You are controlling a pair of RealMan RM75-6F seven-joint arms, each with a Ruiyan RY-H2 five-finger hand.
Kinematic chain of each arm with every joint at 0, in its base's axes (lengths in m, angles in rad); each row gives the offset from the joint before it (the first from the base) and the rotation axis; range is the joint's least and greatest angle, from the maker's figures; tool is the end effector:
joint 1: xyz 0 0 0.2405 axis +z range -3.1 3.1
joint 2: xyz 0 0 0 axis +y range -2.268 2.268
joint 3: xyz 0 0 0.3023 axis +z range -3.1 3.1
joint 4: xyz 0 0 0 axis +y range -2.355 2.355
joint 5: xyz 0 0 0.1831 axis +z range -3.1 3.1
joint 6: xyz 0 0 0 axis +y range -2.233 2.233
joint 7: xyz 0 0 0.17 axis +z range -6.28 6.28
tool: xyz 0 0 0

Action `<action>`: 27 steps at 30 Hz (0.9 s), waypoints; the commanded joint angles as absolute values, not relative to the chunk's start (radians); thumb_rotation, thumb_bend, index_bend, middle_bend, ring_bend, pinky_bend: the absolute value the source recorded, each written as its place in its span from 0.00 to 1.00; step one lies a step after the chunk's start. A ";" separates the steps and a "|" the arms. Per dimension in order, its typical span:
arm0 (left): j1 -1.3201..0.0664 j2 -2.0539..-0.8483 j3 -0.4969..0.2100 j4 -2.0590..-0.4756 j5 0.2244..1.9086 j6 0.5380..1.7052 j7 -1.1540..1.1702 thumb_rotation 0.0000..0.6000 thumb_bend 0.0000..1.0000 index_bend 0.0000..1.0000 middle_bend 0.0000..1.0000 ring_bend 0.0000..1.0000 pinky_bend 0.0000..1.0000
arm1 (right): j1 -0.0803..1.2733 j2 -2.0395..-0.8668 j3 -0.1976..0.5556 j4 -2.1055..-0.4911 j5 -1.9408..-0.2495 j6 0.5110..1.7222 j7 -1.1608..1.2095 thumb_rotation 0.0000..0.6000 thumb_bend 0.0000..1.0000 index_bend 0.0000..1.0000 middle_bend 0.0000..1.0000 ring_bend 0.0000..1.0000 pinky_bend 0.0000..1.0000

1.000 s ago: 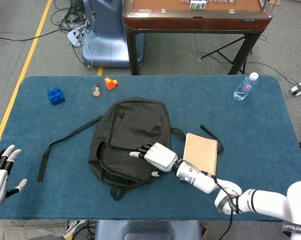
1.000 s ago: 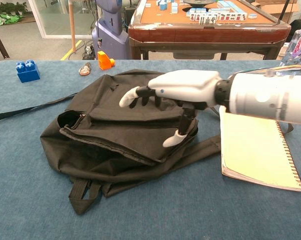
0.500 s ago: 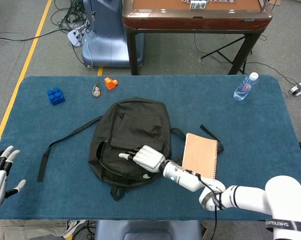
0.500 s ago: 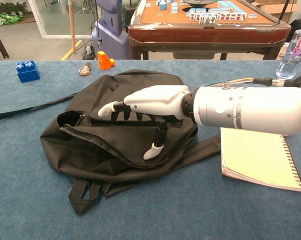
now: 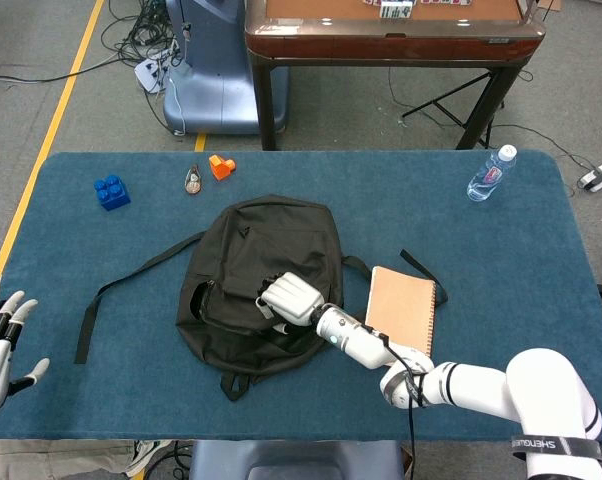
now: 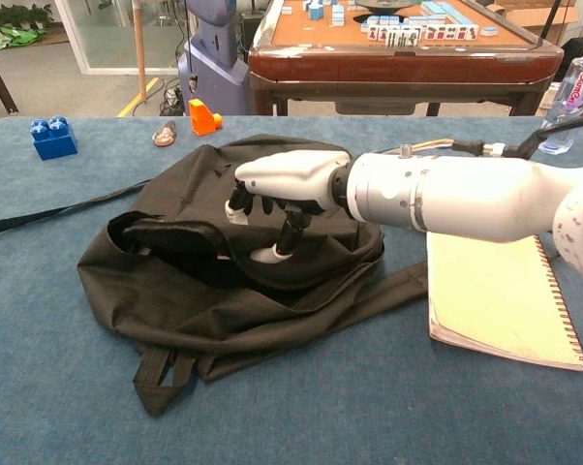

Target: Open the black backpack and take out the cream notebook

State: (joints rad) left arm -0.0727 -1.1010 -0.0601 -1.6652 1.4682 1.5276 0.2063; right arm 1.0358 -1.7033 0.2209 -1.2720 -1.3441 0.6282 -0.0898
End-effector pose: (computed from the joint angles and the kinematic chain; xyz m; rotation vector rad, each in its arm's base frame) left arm -0.3368 0.2051 0.2159 -1.3769 -0.7592 -0.7820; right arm -0.0548 -0.4077 -0.0836 2.3428 -0.8328 0.9918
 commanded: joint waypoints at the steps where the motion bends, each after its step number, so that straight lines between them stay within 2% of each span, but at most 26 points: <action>1: -0.084 -1.101 -0.066 -1.662 1.474 1.520 0.204 1.00 0.22 0.18 0.07 0.09 0.08 | 1.026 -1.702 0.230 -1.255 -1.347 0.664 -0.055 1.00 0.42 0.68 0.45 0.28 0.27; 6: -0.124 -1.097 -0.081 -1.671 1.516 1.499 0.179 1.00 0.22 0.20 0.08 0.10 0.08 | 1.004 -1.677 0.267 -1.248 -1.323 0.724 -0.002 1.00 0.46 0.70 0.47 0.31 0.27; 10: -0.187 -1.092 -0.085 -1.693 1.593 1.452 0.109 1.00 0.22 0.25 0.13 0.14 0.08 | 0.985 -1.657 0.315 -1.245 -1.261 0.771 0.012 1.00 0.46 0.71 0.47 0.32 0.27; 17: -0.345 -1.121 -0.099 -1.700 1.727 1.328 -0.023 1.00 0.22 0.37 0.30 0.28 0.25 | 0.976 -1.644 0.372 -1.233 -1.154 0.813 -0.025 1.00 0.47 0.71 0.47 0.32 0.27; 23: -0.483 -1.269 -0.126 -1.588 1.836 1.299 -0.096 1.00 0.22 0.46 0.43 0.40 0.38 | 0.987 -1.632 0.365 -1.236 -1.096 0.782 -0.070 1.00 0.47 0.71 0.47 0.32 0.27; 27: -0.580 -1.380 -0.133 -1.486 1.859 1.250 -0.163 1.00 0.22 0.49 0.48 0.43 0.41 | 0.996 -1.633 0.359 -1.236 -1.077 0.775 -0.091 1.00 0.47 0.71 0.47 0.32 0.27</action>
State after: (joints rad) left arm -0.5168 -1.3131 -0.1227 -1.5514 1.8316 1.2873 -0.1167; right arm 0.9933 -1.6333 0.3601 -1.2355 -1.0810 0.7771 -0.0875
